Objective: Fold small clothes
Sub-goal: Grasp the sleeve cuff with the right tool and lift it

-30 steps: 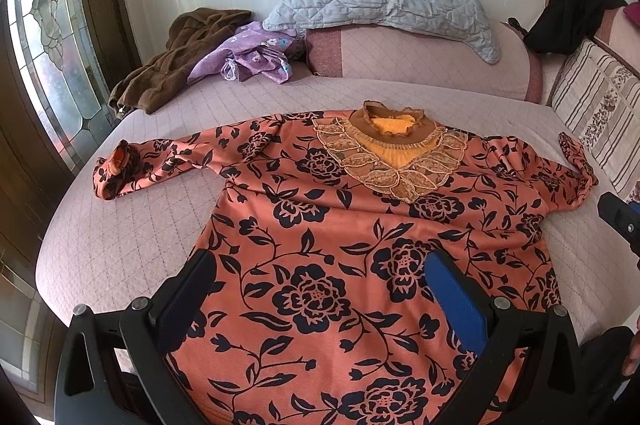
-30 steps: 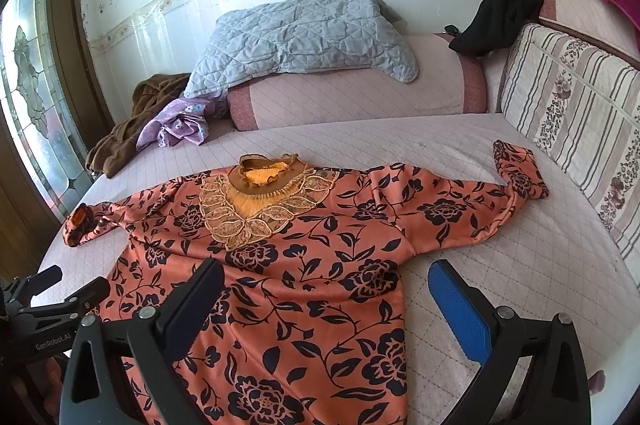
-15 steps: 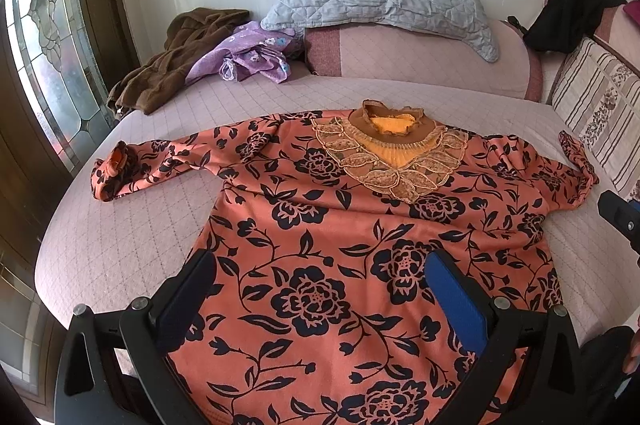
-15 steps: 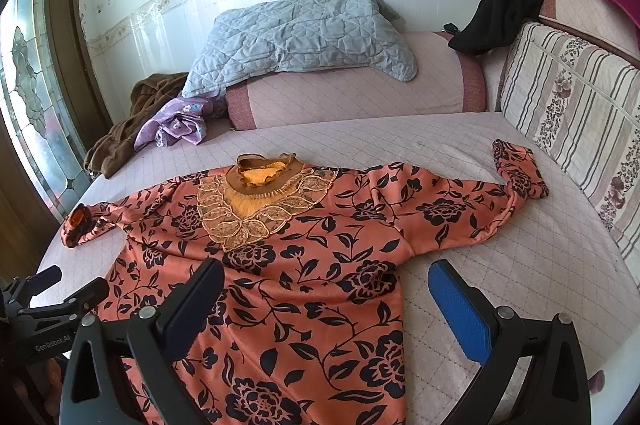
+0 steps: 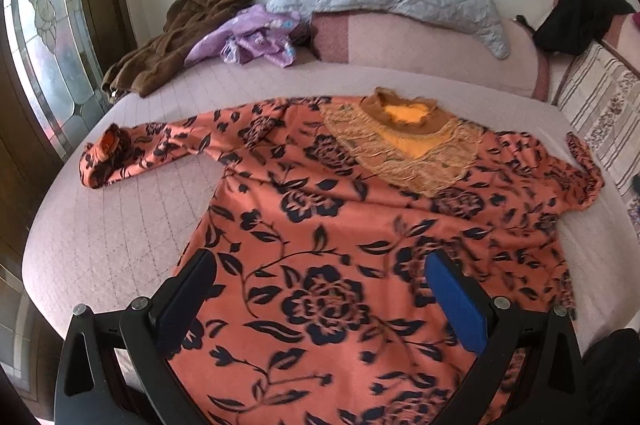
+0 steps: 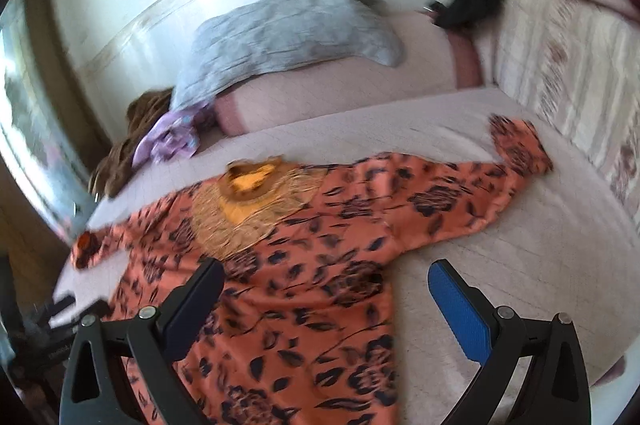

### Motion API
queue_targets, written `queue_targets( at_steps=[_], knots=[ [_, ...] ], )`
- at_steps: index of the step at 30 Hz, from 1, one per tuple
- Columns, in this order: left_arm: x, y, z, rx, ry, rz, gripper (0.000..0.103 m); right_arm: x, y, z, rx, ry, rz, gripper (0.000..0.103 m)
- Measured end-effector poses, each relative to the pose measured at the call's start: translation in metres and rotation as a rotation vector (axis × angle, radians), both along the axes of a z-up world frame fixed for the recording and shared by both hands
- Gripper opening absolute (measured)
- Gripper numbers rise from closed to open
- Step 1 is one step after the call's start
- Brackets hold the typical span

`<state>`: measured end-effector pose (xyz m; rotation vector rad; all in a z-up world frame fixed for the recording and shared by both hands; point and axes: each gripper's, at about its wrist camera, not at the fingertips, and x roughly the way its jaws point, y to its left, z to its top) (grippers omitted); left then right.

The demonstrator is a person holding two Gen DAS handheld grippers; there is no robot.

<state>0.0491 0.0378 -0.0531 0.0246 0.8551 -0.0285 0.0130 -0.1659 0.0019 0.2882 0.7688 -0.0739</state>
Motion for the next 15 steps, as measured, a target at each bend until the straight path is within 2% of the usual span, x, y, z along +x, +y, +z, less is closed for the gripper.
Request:
queue_targets(
  at_steps=[4, 7, 9, 15],
  knots=[
    [0.019, 0.016, -0.018, 0.010, 0.023, 0.020, 0.103, 0.018, -0.087, -0.017, 0.100, 0.043, -0.164, 0.103],
    [0.041, 0.023, -0.030, 0.024, 0.037, 0.030, 0.103, 0.046, -0.153, -0.039, 0.125, 0.145, -0.298, 0.101],
    [0.055, 0.026, -0.035, 0.031, 0.037, 0.031, 0.103, 0.071, -0.187, -0.052, 0.127, 0.222, -0.352, 0.095],
    [0.096, 0.029, -0.051, 0.040, 0.035, 0.046, 0.103, 0.168, -0.230, -0.064, -0.021, 0.354, -0.343, 0.092]
  ],
)
